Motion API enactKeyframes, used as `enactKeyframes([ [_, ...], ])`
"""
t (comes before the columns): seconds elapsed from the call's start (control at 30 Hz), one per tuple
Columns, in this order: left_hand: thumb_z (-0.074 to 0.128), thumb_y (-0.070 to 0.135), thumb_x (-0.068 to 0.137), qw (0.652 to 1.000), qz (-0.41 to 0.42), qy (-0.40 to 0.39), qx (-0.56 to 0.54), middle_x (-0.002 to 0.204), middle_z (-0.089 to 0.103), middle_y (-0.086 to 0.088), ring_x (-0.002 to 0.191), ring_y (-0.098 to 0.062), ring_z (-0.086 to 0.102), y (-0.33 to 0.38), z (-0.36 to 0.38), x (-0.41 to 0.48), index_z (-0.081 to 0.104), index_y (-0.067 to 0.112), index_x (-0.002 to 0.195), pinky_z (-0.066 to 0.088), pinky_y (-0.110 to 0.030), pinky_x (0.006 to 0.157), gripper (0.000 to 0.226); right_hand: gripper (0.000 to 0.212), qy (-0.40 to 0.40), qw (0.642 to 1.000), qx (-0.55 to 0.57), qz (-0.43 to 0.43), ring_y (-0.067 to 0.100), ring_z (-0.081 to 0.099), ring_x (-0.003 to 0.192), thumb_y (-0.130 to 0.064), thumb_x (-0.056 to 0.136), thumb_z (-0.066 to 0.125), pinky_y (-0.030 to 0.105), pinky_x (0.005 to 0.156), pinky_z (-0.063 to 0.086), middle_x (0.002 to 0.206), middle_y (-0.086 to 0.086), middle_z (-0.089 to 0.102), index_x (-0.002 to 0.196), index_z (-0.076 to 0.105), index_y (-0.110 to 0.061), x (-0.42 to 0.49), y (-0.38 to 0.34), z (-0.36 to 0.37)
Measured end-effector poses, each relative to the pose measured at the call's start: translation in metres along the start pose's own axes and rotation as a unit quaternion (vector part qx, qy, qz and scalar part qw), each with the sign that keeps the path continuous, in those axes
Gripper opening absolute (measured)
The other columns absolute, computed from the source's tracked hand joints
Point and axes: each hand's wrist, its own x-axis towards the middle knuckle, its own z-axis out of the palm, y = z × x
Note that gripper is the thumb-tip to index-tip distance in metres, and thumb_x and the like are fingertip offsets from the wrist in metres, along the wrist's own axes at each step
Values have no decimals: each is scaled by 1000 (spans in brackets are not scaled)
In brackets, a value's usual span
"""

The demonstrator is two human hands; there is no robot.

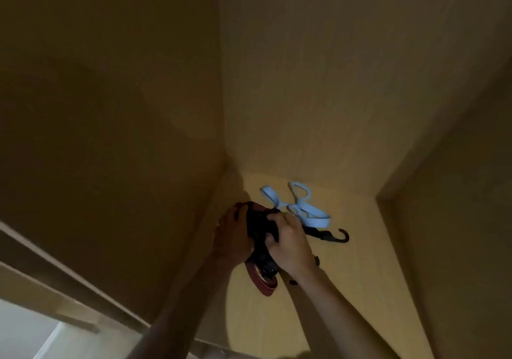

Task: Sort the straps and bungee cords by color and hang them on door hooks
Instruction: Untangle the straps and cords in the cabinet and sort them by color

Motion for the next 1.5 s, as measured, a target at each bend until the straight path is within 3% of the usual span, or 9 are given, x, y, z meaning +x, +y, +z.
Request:
enactKeyframes([
  [0.2,52,23,88,999,-24,-37,27,154,18,-11,139,-32,21,-2,4,2,8,15,149,27,-43,112,75,78,-104,987,-103,71,32,30,134,-37,82,59,46,108,28,143,10,35,147,22,-17,19,3,16],
  [0.47,51,17,87,1000,-13,-13,2,151,28,-4,138,-29,25,1,-9,5,22,20,146,25,-43,113,66,35,-50,997,-31,41,25,60,106,-13,82,55,38,87,50,109,5,65,116,61,-20,20,12,3],
  [0.73,58,17,82,991,28,11,-131,116,58,-8,108,-27,56,23,-23,10,40,13,127,45,-38,91,48,26,9,991,113,68,19,56,106,-5,93,47,18,83,39,118,5,58,115,59,-11,19,19,-41],
  [0.87,56,15,89,977,52,2,-205,108,63,-9,94,-19,58,48,-28,9,48,9,120,34,-12,65,33,11,42,983,155,93,18,54,90,-8,93,50,22,73,37,104,1,55,99,58,-13,17,25,-49],
  [1.03,49,11,92,959,89,40,-266,105,54,-10,96,-21,53,69,-40,11,53,5,109,31,-18,69,19,16,45,967,219,124,18,50,67,-13,91,52,29,57,34,71,0,53,76,46,-17,12,30,-64],
  [1.13,47,9,92,939,90,15,-331,94,58,-7,87,-19,56,77,-49,15,52,10,98,40,-27,72,8,6,12,946,300,122,19,57,80,-11,87,56,30,67,41,84,1,59,89,51,-14,10,30,-69],
  [1.23,45,10,92,932,77,23,-353,84,61,-5,77,-15,56,82,-54,19,52,7,98,41,-24,66,9,31,-61,932,340,110,10,61,96,-11,84,65,23,74,47,101,-4,64,111,53,-20,8,27,-69],
  [1.37,44,14,94,931,88,62,-348,74,51,3,68,-8,48,83,-62,21,48,10,89,39,-13,54,7,24,-7,955,276,109,16,62,97,-9,83,64,28,77,51,100,-1,66,103,59,-21,12,31,-69],
  [1.5,45,13,95,934,78,87,-338,80,58,-1,71,-10,54,73,-63,26,50,10,96,41,-23,64,6,17,49,950,296,85,16,61,87,-4,85,59,26,69,47,89,3,66,91,61,-20,13,36,-78],
])
